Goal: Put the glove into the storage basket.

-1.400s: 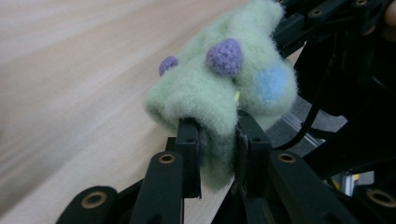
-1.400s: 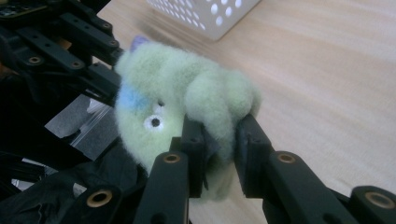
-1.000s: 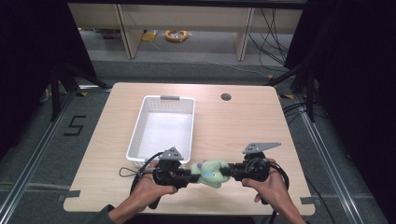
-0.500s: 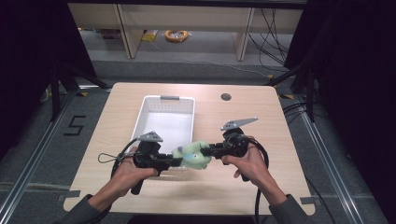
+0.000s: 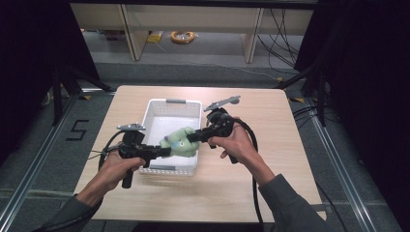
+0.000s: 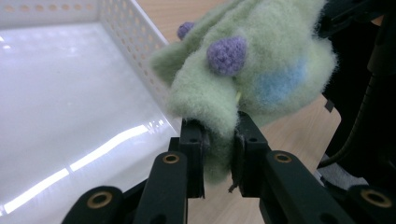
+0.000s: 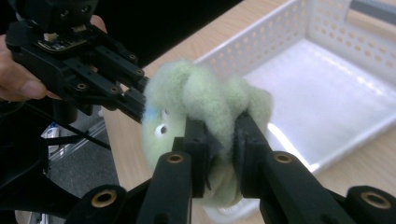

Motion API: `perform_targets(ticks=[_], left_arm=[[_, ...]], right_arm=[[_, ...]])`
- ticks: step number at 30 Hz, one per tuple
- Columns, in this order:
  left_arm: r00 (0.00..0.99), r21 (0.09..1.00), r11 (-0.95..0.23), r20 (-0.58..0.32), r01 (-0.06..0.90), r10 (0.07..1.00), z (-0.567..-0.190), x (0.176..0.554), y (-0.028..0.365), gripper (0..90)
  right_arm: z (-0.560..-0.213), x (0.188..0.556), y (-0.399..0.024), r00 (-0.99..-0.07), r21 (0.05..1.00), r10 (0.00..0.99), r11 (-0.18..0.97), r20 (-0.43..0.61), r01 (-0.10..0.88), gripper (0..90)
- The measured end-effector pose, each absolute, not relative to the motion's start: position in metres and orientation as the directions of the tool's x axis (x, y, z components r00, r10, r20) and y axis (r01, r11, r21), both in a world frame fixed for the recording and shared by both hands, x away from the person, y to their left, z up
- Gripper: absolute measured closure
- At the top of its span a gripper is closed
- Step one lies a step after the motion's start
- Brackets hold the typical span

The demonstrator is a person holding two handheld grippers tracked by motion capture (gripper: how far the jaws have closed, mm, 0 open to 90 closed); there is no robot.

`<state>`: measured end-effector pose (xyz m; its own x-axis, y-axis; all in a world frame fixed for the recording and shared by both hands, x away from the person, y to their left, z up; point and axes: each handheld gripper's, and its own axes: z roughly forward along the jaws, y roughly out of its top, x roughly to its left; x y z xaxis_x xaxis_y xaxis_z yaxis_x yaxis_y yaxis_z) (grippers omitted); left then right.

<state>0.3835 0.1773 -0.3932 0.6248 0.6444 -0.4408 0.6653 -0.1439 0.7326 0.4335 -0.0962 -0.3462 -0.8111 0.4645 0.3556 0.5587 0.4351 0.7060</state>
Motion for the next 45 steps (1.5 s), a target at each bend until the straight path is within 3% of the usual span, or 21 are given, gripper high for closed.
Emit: perform_targets(ticks=[8, 29, 34, 40, 45], left_arm=[[0.604, 0.736, -0.108, -0.452, 0.669, 0.656, -0.391, 0.382, 0.194, 74.4], [0.536, 0.681, -0.121, -0.441, 0.723, 0.72, -0.417, 0.392, 0.216, 71.2], [0.518, 0.683, -0.121, -0.413, 0.721, 0.749, -0.42, 0.395, 0.22, 65.2], [0.486, 0.673, -0.108, -0.404, 0.732, 0.775, -0.416, 0.397, 0.225, 48.7], [0.48, 0.688, -0.116, -0.365, 0.716, 0.798, -0.407, 0.395, 0.227, 42.4]], right_arm=[[-0.332, 0.436, -0.072, -0.829, 0.701, 0.446, 0.469, 0.337, 0.537, 78.3], [-0.366, 0.463, -0.039, -0.808, 0.65, 0.438, 0.489, 0.394, 0.582, 78.2], [-0.377, 0.47, -0.034, -0.79, 0.633, 0.44, 0.478, 0.426, 0.608, 78.2], [-0.388, 0.478, -0.031, -0.777, 0.62, 0.447, 0.474, 0.443, 0.626, 78.2], [-0.396, 0.483, -0.03, -0.772, 0.616, 0.449, 0.471, 0.45, 0.632, 78.2]])
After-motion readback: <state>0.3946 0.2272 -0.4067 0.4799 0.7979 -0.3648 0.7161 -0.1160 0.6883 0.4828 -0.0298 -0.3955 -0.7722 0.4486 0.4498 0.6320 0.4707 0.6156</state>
